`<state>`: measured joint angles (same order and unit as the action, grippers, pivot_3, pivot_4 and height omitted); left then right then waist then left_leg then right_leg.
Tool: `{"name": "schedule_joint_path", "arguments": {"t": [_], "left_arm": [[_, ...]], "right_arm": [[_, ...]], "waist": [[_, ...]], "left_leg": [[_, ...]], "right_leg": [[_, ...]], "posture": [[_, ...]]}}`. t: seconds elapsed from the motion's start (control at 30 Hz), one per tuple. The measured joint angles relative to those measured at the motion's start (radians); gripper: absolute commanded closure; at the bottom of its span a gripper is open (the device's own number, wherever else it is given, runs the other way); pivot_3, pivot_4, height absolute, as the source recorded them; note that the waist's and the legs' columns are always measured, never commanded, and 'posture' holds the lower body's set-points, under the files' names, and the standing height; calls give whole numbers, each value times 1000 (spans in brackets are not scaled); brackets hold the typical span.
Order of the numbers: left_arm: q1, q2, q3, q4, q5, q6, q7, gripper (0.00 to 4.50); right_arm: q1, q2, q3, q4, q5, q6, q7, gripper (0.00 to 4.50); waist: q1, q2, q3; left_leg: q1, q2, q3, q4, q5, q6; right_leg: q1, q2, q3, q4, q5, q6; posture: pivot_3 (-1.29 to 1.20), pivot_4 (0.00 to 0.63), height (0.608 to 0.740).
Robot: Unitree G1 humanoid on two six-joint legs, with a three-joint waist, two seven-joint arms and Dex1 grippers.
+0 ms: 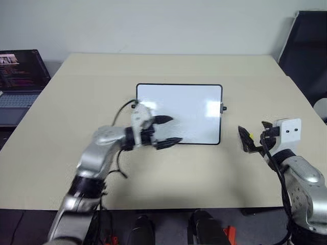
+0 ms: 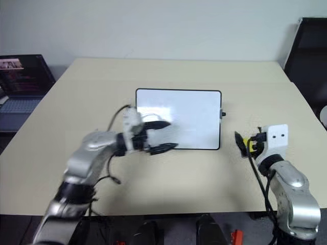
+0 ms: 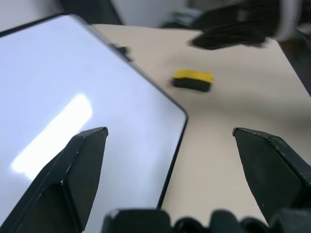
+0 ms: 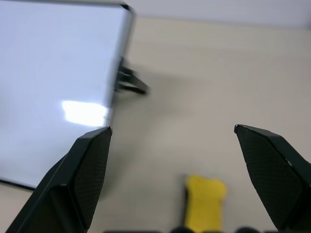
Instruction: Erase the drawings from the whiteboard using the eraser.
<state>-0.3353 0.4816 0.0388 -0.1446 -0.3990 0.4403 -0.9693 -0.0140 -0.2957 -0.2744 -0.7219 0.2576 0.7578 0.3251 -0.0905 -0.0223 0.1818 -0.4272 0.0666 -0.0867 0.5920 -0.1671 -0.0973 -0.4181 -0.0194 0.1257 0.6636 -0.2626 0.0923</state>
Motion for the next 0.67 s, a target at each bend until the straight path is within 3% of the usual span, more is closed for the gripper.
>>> {"name": "schedule_joint_path", "arguments": {"t": [0.1, 0.2, 0.3, 0.43, 0.67], "left_arm": [[179, -22, 93, -91, -14, 58, 136, 0], [314, -105, 145, -218, -13, 49, 278, 0], [403, -175, 159, -272, 61, -63, 411, 0], [423, -207, 171, -269, 129, -129, 525, 0], [373, -202, 179, -232, 147, -148, 576, 0]], "right_arm": [[92, 38, 68, -3, -25, -96, -16, 74], [231, 84, 102, 70, -92, -286, -43, 74], [333, 151, 84, 125, -115, -422, -81, 74], [379, 206, 8, 158, -83, -505, -126, 74], [407, 199, -18, 161, -10, -508, -121, 74]], "waist": [[17, -2, 0], [45, -5, 0], [45, -5, -1], [37, -5, -1], [30, -6, -2]], "left_leg": [[-1, -1, -1, 1, 0, 0], [2, -2, 1, 3, 0, -1], [6, -2, 6, 5, -1, -2], [8, -2, 6, 5, -5, -8], [8, -2, 9, 6, -5, -8]], "right_leg": [[0, -1, -1, 0, -3, -5], [7, -3, -1, -6, -3, -5], [9, -5, 3, -10, -3, -6], [11, -6, 3, -21, -2, -7], [11, -10, 2, -25, -2, -7]], "posture": [[0, 150, 740], [0, 150, 740], [0, 150, 740], [0, 150, 740], [0, 150, 740]]}}
